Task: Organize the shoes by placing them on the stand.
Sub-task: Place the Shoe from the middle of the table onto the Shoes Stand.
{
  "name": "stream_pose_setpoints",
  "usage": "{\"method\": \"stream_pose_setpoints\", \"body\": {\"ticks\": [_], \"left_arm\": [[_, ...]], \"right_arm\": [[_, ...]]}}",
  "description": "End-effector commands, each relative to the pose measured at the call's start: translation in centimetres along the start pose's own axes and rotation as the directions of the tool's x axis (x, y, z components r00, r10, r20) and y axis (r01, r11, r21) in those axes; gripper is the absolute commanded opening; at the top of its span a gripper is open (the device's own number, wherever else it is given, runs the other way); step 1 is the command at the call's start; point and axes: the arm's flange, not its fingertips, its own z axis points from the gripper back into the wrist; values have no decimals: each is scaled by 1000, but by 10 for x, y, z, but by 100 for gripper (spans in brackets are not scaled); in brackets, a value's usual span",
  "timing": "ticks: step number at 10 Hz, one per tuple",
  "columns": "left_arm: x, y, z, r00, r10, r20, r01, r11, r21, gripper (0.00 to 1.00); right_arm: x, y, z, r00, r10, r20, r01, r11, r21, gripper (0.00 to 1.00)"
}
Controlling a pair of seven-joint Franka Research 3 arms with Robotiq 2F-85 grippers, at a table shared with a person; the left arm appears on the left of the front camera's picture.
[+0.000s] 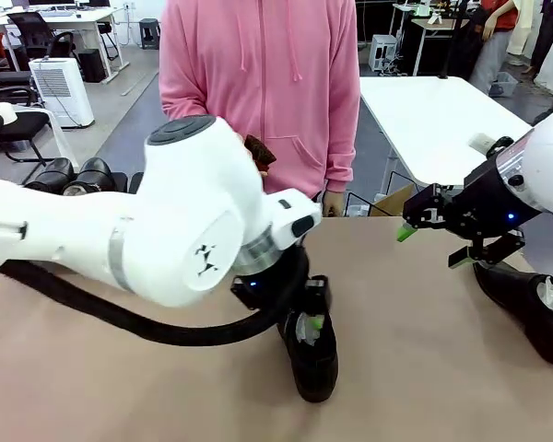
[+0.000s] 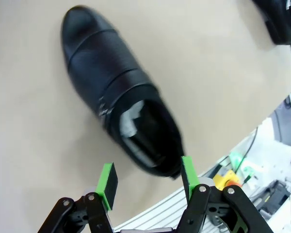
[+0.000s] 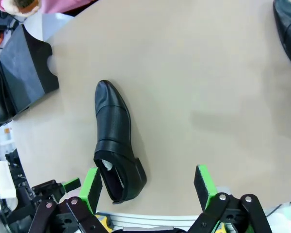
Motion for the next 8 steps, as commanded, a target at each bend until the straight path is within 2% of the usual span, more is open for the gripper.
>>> {"method": "stream_pose_setpoints", "body": {"ticks": [1,4,6,8], "left_arm": [[7,-27,-6,999,31,33,-33,999,36,69],[10,-62,-25,996,70,-59,-68,997,35,69],[13,-74,-37,994,90,-55,-88,996,31,69],[19,-75,-57,991,133,0,-132,986,104,69]], "right_arm": [[1,-1,-1,1000,3,-6,-3,1000,5,100],[1,-1,-1,1000,3,-6,-3,1000,5,100],[1,-1,-1,1000,3,-6,-3,1000,5,100],[1,-1,-1,1000,3,-6,-3,1000,5,100]]}}
